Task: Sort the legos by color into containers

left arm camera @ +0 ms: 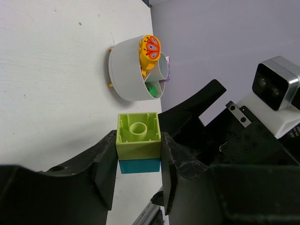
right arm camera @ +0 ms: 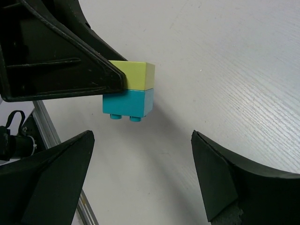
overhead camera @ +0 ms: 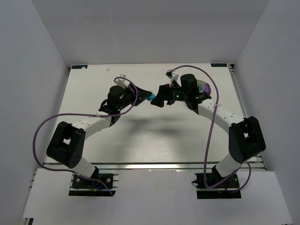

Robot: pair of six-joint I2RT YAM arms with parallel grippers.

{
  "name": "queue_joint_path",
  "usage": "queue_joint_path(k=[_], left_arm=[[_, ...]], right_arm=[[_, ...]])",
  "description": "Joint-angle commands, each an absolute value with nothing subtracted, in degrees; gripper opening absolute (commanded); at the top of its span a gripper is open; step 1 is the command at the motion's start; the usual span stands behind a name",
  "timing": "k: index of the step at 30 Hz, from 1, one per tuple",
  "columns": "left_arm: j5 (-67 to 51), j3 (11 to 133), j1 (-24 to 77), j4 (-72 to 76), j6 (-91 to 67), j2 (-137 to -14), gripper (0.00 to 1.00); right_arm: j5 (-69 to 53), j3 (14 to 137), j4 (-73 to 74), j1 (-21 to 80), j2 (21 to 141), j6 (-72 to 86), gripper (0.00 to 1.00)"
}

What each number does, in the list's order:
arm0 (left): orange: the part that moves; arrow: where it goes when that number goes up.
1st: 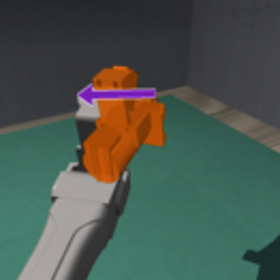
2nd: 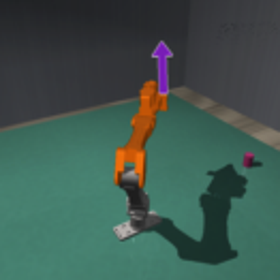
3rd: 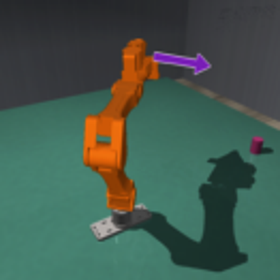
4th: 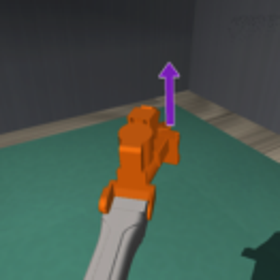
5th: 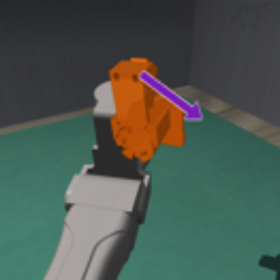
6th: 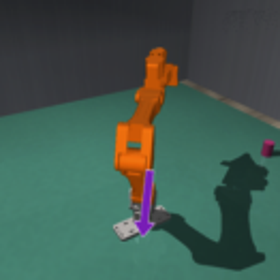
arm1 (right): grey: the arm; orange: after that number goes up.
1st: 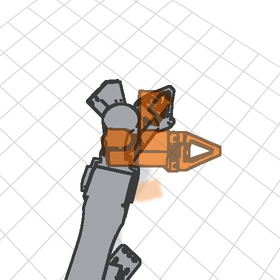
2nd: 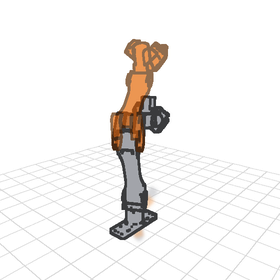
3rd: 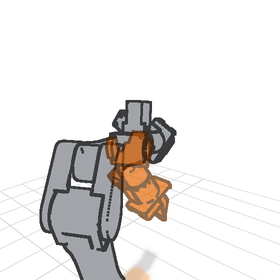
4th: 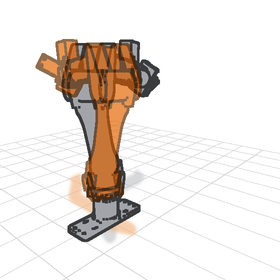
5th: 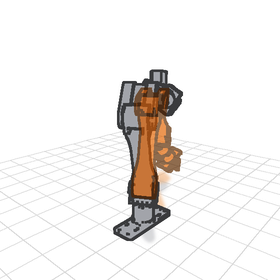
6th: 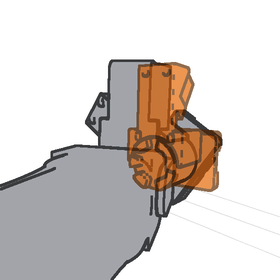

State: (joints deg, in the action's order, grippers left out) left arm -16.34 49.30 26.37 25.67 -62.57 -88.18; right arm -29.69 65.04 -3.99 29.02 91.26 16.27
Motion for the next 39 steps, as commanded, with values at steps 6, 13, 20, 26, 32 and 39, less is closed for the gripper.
queue_joint_path(k=[6, 13, 20, 26, 32, 39], left_arm=[[-17.6, 50.0, 26.5, 26.4, -64.6, -87.5, 0.0], [-17.7, 50.3, 26.5, 25.9, -64.9, -87.5, 0.0], [-17.8, 50.2, 27.1, 25.6, -65.0, -87.2, 0.0], [-17.8, 50.0, 27.1, 25.7, -65.2, -87.2, 0.0], [-18.3, 49.9, 27.1, 26.2, -65.8, -87.6, 0.0], [-16.5, 50.7, 26.5, 24.5, -64.6, -86.9, 0.0]], right_arm=[[-29.1, 68.9, -6.4, 29.6, 92.6, 16.9, 0.89], [-28.6, 70.2, -6.9, 30.4, 93.8, 17.4, 0.86], [-28.3, 71.6, -6.7, 30.7, 95.3, 18.3, 0.72], [-28.5, 71.7, -6.5, 30.8, 96.1, 18.7, 0.53], [-28.5, 70.7, -8.0, 30.7, 95.8, 18.5, 0.33], [-30.8, 70.9, -5.3, 30.3, 96.1, 17.6, 0.0]])
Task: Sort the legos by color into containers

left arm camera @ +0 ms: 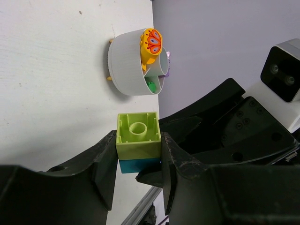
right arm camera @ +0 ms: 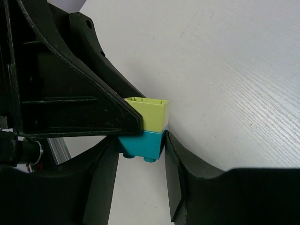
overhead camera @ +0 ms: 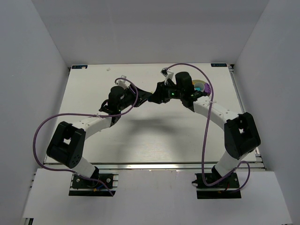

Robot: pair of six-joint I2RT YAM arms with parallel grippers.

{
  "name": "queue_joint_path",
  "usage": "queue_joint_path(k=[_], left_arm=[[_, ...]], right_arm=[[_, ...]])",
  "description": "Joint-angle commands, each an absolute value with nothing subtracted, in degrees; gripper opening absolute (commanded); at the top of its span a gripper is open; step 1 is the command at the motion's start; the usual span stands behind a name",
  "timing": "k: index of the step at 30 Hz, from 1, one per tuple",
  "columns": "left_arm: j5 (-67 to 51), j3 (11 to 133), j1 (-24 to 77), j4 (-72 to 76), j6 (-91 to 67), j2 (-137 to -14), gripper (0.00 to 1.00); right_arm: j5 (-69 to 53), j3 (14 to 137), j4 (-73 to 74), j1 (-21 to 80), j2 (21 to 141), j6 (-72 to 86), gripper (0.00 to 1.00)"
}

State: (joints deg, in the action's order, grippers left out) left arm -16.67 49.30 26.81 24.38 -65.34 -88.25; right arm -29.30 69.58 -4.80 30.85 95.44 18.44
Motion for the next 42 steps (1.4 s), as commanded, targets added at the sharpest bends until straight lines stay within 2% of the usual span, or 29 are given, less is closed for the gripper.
queue_joint_path(k=[1, 13, 33, 42], left_arm=[[-16.5, 51.3, 26.5, 24.3, -63.9, -87.0, 0.0], [-13.6, 54.1, 26.0, 18.6, -57.6, -86.9, 0.0], [-12.0, 53.7, 25.5, 18.7, -56.0, -85.0, 0.0], [-16.3, 54.1, 25.5, 17.0, -50.4, -83.5, 0.0]], right_arm=[[-31.5, 71.5, -4.0, 30.1, 96.4, 16.7, 0.0], [-33.0, 75.8, 7.1, 29.4, 97.0, 10.7, 0.0], [-33.9, 76.2, 11.0, 27.5, 96.9, 9.0, 0.0], [-31.1, 80.2, 20.6, 25.8, 89.5, 0.3, 0.0]])
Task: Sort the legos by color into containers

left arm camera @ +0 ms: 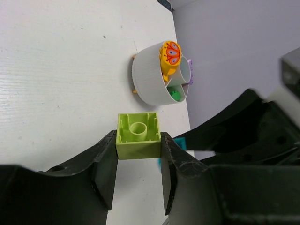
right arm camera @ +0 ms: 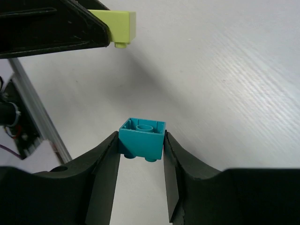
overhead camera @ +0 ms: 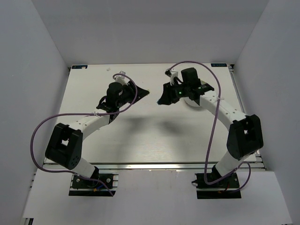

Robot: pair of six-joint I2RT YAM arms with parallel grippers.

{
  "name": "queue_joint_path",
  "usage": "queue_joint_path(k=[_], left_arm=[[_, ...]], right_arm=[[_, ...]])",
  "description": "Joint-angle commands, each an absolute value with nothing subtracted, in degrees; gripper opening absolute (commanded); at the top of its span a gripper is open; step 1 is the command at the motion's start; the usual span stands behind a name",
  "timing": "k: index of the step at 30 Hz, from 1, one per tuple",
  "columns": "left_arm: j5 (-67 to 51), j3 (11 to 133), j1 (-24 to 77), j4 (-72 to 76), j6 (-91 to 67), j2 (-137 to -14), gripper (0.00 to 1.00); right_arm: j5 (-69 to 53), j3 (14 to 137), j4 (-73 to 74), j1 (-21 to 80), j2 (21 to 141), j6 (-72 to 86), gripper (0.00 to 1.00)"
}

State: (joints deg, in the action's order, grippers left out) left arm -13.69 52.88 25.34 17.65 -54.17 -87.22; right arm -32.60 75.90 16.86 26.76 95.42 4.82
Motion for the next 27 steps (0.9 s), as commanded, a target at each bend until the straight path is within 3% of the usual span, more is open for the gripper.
queue_joint_path(k=[1, 13, 27], left_arm=[[-17.8, 53.7, 25.5, 17.0, -49.4, -83.1, 0.0], [-28.7, 49.1, 26.0, 10.5, -30.9, -76.2, 0.0], [-34.0, 47.0, 26.0, 4.0, -17.8, -74.0, 0.0]], right_arm=[[-28.3, 80.7, 22.4, 25.3, 88.6, -3.5, 0.0], [-9.8, 77.0, 25.8, 18.7, 79.0, -15.1, 0.0], [-8.9, 85.1, 37.2, 7.8, 86.7, -17.7, 0.0]])
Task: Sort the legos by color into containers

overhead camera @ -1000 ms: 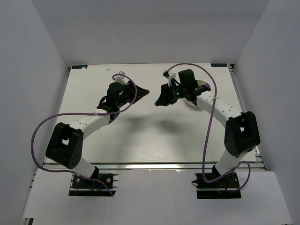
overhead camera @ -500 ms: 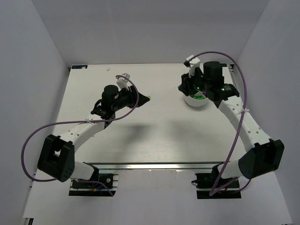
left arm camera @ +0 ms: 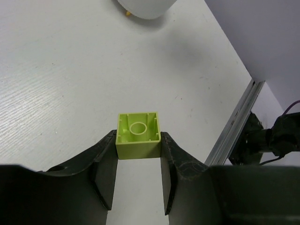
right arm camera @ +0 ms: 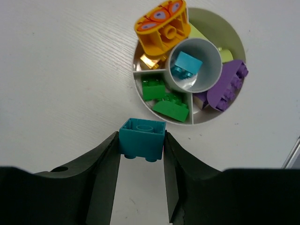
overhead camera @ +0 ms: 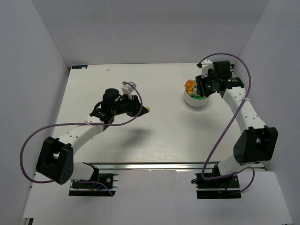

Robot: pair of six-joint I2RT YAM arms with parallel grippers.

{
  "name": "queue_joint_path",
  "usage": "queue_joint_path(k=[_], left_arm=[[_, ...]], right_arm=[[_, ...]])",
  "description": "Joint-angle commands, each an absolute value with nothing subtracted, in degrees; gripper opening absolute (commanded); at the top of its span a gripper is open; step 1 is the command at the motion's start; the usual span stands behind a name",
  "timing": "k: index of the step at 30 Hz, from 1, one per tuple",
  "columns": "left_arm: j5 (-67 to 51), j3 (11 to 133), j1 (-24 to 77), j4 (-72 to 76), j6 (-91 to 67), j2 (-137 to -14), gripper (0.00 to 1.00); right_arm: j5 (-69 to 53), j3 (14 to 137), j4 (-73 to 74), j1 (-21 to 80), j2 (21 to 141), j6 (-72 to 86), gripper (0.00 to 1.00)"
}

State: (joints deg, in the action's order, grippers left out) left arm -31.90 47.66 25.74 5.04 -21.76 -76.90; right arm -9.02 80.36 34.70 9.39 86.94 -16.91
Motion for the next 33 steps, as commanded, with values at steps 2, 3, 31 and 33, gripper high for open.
queue_joint_path(k=[2, 3, 31, 33], left_arm=[[-34.0, 46.9, 25.5, 3.3, -16.5, -73.7, 0.0], [-34.2, 46.8, 25.5, 3.1, -16.3, -73.6, 0.0], [-34.3, 46.1, 25.5, 1.5, -14.0, -68.1, 0.0], [-34.3, 46.1, 25.5, 1.6, -14.0, -68.2, 0.0]], right_arm=[[-8.9, 87.3, 37.9, 6.6, 88.2, -17.1, 0.0], [-8.8, 88.1, 38.2, 6.3, 89.0, -16.9, 0.0], [-11.5, 101.2, 52.1, 1.1, 99.1, -21.2, 0.0], [-11.5, 100.8, 52.0, 0.9, 99.1, -21.4, 0.0]])
